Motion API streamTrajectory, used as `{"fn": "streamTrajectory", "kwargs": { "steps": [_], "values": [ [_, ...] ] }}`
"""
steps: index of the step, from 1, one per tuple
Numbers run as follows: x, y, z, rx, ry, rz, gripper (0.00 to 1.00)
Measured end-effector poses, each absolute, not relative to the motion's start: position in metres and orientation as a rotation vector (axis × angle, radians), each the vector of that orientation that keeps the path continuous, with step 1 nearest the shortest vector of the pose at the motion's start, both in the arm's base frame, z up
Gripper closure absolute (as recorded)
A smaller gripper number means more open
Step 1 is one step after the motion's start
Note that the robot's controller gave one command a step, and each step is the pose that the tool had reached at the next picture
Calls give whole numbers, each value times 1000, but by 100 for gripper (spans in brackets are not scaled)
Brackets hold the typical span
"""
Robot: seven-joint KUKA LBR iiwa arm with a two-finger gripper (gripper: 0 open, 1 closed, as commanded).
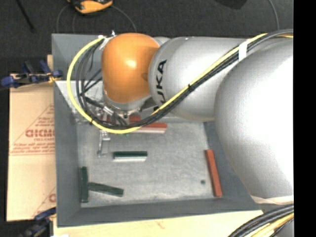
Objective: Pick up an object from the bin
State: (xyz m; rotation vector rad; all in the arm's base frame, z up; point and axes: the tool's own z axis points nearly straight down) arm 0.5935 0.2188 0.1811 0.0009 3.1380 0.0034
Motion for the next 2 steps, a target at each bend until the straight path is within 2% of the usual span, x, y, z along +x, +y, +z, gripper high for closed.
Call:
{"fn": "streamTrajectory", "kwargs": {
  "steps": [1, 2],
  "values": [
    [590, 170, 120, -192, 3130, 1, 0],
    [595, 139, 131, -171, 3138, 1, 0]
  ]
}}
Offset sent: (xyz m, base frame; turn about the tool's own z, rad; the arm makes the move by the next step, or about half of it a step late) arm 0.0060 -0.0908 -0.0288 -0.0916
